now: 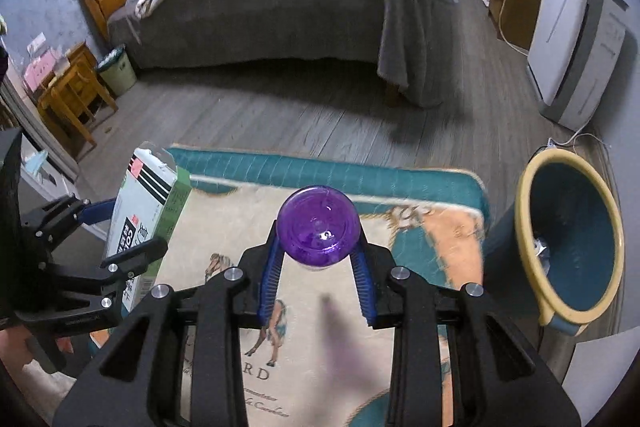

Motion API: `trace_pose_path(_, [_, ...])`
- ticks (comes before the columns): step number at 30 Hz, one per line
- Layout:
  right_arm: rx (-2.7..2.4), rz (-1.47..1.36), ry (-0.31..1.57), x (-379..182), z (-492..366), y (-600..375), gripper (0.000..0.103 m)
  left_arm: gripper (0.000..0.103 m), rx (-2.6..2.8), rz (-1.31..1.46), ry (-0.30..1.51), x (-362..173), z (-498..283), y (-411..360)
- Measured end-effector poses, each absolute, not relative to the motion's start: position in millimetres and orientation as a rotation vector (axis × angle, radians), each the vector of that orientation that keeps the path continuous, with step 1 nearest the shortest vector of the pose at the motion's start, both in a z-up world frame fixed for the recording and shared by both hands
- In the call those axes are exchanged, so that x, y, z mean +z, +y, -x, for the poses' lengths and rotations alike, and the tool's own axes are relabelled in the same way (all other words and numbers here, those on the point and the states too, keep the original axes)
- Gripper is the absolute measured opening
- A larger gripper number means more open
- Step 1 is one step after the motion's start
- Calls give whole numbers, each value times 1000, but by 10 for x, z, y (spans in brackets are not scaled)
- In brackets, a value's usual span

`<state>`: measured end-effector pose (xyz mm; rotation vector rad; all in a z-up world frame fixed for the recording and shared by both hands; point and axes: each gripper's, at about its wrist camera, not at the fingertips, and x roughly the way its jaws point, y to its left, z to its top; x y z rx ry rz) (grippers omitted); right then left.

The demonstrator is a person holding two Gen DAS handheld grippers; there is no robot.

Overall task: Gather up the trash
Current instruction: 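Carry the box and bottle over the bin and open both tools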

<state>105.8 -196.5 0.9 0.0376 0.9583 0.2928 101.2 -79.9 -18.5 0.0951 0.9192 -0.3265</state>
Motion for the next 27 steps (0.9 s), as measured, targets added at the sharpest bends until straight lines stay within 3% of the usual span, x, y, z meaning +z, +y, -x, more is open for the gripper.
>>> trace_pose_path(17, [-51,-257,874,117,-1181,-4557,32,71,-622,-122,869,-722,-1180,-1328])
trace_pose_path(27, [-163,-335,945,-331,-1124,-5272,32,71,-748,-164,867,-682,-1461,-2650])
